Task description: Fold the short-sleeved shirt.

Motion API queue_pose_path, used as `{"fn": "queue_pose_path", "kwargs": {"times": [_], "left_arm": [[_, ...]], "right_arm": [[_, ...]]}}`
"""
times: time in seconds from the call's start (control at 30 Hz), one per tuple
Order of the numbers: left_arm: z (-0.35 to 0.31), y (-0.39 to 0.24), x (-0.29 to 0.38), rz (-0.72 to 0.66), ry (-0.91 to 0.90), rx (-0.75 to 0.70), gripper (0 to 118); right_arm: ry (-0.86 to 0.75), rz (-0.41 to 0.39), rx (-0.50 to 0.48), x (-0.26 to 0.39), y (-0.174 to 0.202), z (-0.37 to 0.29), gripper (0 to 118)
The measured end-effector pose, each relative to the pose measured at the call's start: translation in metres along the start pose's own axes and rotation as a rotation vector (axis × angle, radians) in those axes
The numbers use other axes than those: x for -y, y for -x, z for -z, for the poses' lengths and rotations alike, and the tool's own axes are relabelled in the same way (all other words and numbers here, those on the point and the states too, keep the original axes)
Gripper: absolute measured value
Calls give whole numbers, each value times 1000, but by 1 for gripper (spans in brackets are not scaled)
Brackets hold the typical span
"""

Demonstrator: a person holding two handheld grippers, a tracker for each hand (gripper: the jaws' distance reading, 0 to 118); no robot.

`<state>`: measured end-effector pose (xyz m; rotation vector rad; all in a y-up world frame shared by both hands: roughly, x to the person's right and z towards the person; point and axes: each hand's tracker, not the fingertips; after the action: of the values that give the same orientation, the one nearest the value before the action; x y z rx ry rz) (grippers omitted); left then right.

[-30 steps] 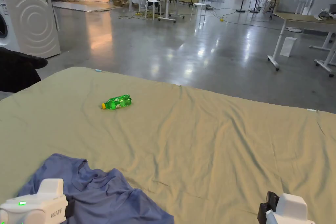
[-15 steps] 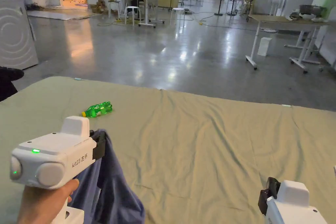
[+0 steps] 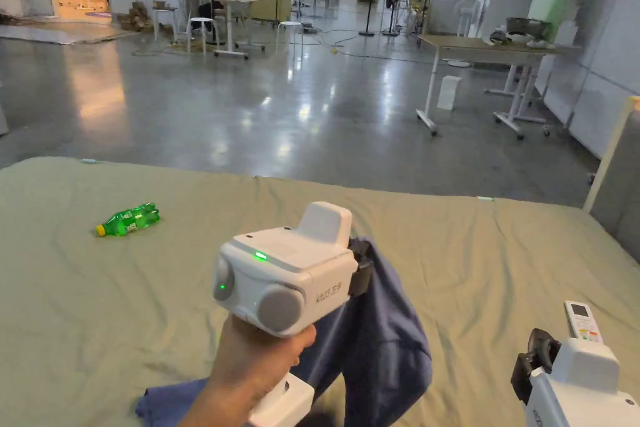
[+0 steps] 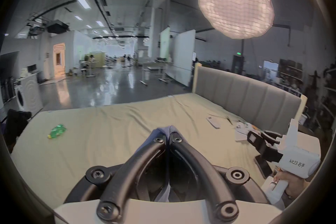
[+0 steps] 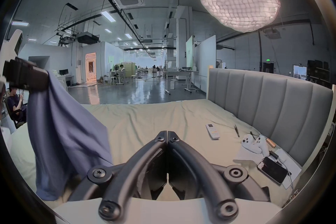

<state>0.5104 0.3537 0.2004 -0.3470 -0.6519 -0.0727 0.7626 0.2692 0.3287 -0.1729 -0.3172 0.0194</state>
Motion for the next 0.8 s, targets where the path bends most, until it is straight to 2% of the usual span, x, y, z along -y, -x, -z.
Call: {"fn": "queue_pose_path", "kwargs": {"times": [0.27, 0.3, 0.33, 0.37, 0.4, 0.43, 0.47, 0.5, 0.53, 0.8], "left_arm": [[46, -74, 78, -14, 182, 153, 4], [48, -77, 86, -23, 188, 153, 9], [49, -78, 92, -27, 191, 153, 21], [54, -76, 99, -41, 198, 153, 39], [54, -75, 103, -50, 202, 143, 51], [52, -73, 104, -57, 203, 129, 57], [49, -69, 104, -74, 191, 108, 57], [41, -63, 99, -95, 167, 80, 76], [36, -57, 97, -105, 150, 66, 81], [-12, 29, 85, -157, 44, -171, 81]], "right_arm": [[16, -5, 41, 3, -21, -6, 0], [25, -7, 39, 4, -21, -5, 0], [31, -8, 37, 5, -21, -5, 0], [35, -8, 34, 6, -21, -5, 0], [41, -11, 30, 6, -20, -4, 0], [50, -16, 24, 8, -20, -3, 0], [55, -20, 14, 10, -19, -2, 0], [54, -23, 8, 10, -17, -2, 0], [54, -26, 4, 10, -15, -2, 0], [39, -54, -53, 6, 7, -1, 0]]}}
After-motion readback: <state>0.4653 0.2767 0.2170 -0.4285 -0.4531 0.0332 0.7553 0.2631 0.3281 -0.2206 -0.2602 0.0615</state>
